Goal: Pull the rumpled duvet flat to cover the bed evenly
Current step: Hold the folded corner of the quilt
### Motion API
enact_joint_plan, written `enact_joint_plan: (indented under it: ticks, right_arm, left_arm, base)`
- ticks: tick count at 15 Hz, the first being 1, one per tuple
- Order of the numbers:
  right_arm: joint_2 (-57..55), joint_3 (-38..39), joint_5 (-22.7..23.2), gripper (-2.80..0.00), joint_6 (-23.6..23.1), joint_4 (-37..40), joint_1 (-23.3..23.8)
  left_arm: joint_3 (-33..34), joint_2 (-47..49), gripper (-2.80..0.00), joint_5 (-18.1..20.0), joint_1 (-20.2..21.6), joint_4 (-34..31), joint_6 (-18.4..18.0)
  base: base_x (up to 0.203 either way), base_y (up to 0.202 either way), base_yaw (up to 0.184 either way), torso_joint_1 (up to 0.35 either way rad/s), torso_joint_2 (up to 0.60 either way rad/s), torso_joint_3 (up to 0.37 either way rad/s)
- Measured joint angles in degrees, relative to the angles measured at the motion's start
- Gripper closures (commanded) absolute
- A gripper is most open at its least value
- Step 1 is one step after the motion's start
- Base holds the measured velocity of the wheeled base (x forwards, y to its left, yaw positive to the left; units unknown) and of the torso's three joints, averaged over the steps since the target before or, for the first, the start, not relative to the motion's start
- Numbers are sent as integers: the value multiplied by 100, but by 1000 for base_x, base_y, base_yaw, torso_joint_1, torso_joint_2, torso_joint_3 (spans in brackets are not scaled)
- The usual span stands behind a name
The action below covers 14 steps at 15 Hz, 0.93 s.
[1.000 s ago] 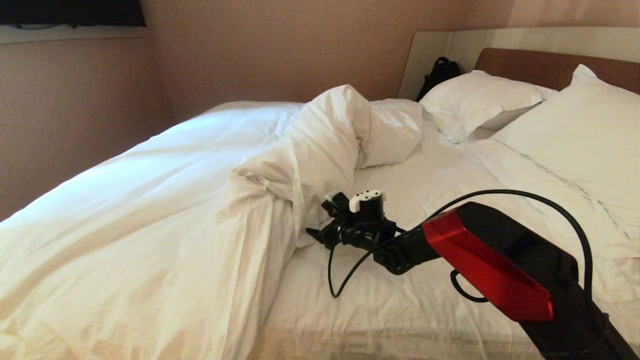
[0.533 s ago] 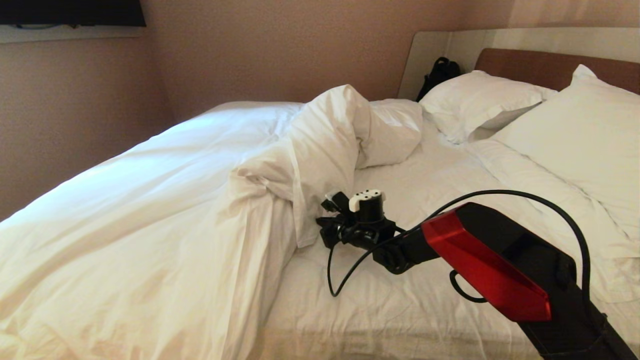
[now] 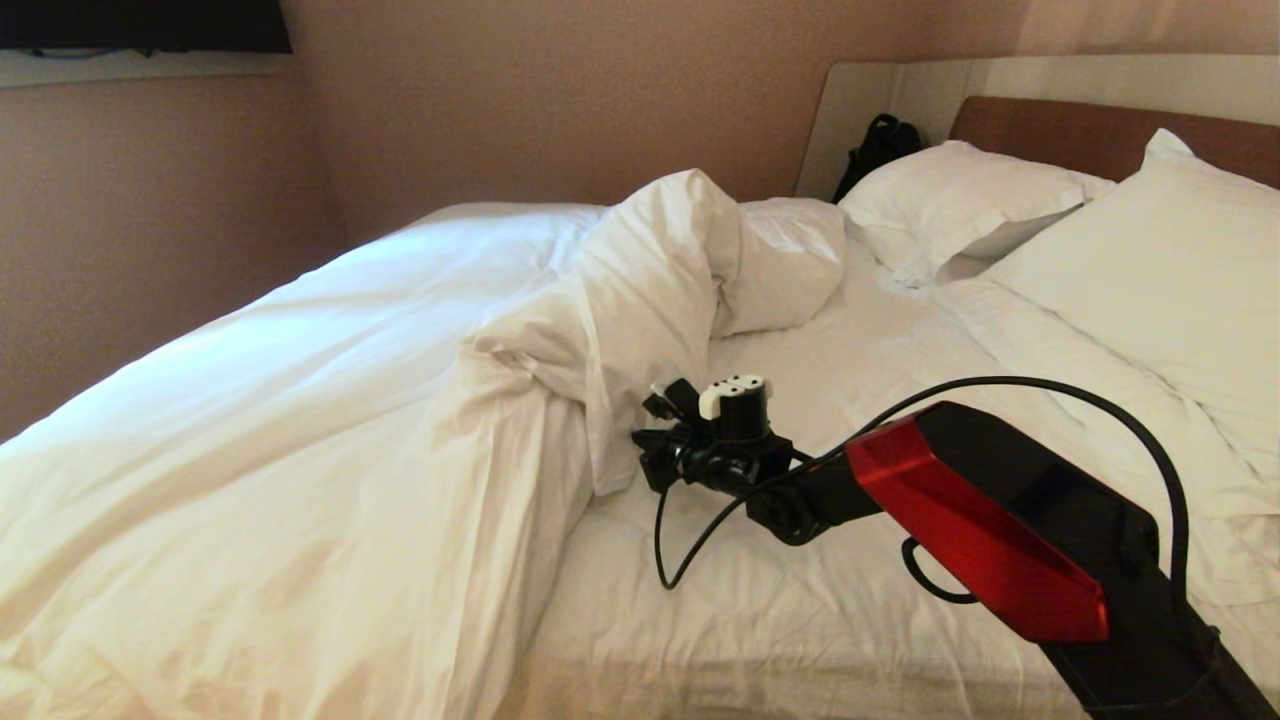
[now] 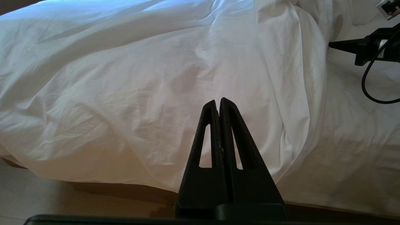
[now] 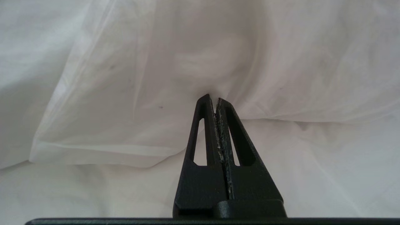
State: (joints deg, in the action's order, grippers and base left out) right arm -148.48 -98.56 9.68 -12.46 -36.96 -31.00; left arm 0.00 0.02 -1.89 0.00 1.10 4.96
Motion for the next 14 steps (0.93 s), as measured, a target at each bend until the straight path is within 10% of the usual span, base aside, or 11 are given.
enact_joint_plan:
  ticks: [7, 8, 14]
  right_arm:
    - [557, 420, -139, 0, 4, -5, -118]
    - [719, 508, -214, -280, -20, 25, -195]
    - [918, -190, -628, -280, -116, 653, -609]
  left_arm:
    - [0, 0, 0, -1, 0, 2, -1]
    - [0, 0, 0, 0, 0, 0, 0]
    - [0, 0, 0, -1, 0, 2, 0]
  base:
    - [0, 0, 0, 0, 0, 0]
    - [0, 0, 0, 0, 0, 0]
    - [0, 0, 0, 0, 0, 0]
